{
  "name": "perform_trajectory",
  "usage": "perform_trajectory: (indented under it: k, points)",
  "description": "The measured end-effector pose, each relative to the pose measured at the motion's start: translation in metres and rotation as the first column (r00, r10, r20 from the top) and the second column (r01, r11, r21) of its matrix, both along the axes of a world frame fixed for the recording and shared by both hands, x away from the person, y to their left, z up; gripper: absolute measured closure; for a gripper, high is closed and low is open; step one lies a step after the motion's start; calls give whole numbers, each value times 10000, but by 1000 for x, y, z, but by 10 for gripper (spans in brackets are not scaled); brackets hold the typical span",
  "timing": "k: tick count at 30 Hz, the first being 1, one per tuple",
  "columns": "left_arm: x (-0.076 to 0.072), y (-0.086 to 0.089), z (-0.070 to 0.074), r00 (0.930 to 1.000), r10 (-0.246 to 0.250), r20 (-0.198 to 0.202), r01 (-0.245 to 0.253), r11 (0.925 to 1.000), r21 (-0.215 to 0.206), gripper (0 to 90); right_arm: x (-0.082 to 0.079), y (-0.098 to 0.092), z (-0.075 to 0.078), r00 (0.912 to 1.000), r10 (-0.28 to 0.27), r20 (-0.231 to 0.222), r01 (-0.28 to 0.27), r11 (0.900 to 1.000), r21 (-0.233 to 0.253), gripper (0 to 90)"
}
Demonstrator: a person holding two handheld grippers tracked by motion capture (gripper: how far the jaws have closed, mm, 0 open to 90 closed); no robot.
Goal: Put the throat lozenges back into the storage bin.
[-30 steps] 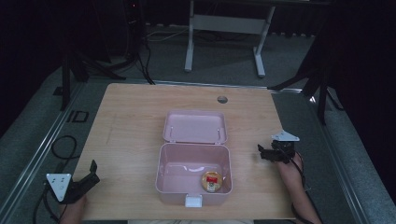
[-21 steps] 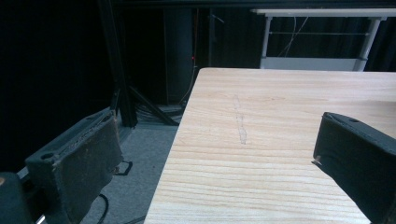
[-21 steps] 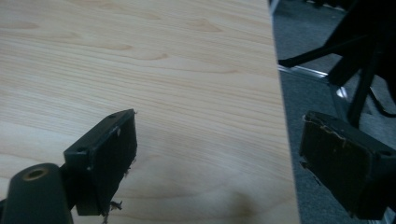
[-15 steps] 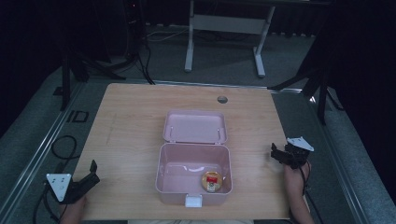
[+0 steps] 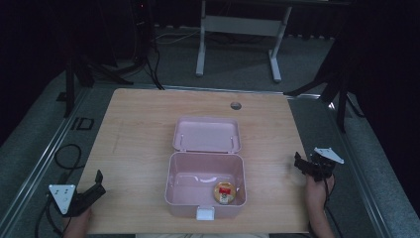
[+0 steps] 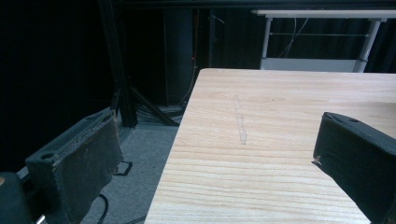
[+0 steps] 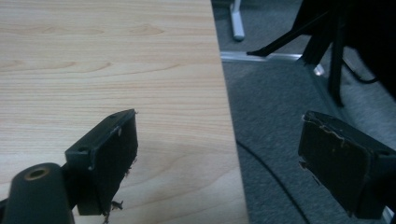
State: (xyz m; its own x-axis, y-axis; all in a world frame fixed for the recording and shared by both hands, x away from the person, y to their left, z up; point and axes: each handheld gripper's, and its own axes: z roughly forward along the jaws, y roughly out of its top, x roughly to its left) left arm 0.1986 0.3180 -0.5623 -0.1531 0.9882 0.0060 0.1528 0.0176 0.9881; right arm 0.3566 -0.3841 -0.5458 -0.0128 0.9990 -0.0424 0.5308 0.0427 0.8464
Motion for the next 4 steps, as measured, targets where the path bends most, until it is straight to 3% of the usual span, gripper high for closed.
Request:
perform_trajectory:
  k: [4]
  points:
    - [0,0,0,10000,3,7,-3,10000,18,12,1,-1,1,9999,135,7,-135,9996,228,115]
